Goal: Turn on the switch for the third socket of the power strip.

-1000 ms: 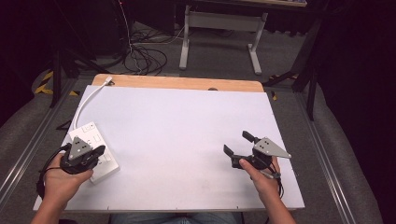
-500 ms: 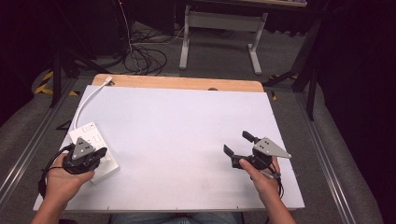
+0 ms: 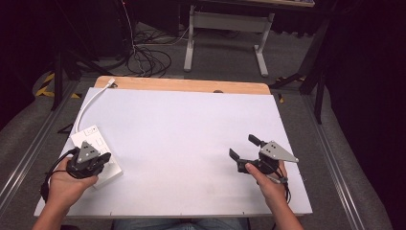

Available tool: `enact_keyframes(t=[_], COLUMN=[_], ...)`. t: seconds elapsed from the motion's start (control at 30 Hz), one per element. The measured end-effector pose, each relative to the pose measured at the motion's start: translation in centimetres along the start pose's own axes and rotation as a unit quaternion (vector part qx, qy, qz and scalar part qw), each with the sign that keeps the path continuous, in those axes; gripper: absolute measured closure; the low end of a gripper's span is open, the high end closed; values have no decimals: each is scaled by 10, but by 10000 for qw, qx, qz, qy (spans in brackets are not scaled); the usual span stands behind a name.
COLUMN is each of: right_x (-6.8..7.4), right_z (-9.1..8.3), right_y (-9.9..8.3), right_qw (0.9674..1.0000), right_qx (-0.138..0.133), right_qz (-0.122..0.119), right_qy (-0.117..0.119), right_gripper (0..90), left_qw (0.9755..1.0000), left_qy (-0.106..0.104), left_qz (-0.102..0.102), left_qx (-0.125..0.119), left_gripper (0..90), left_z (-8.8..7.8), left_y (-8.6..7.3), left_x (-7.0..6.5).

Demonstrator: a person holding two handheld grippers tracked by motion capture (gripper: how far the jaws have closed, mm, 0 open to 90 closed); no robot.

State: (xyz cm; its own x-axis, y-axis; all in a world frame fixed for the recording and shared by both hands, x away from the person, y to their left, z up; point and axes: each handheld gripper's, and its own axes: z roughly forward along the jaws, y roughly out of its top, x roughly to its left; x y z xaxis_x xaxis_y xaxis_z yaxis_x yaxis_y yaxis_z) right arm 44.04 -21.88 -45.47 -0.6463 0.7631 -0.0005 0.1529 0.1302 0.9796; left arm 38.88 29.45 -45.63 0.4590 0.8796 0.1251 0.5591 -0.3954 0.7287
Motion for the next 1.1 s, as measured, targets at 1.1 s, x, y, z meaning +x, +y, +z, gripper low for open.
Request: enact_keyframes(t=[1.1], right_x=[0], right_z=[0], right_y=[0], right_qw=[10000], right_qx=[10], right_qz=[8], right_qy=[15], right_gripper=[92], left_qw=[9995], left_qy=[105], left_qz=[179], left_qx=[222], left_gripper=[892], left_z=[12], left_y=[-4], left_x=[1])
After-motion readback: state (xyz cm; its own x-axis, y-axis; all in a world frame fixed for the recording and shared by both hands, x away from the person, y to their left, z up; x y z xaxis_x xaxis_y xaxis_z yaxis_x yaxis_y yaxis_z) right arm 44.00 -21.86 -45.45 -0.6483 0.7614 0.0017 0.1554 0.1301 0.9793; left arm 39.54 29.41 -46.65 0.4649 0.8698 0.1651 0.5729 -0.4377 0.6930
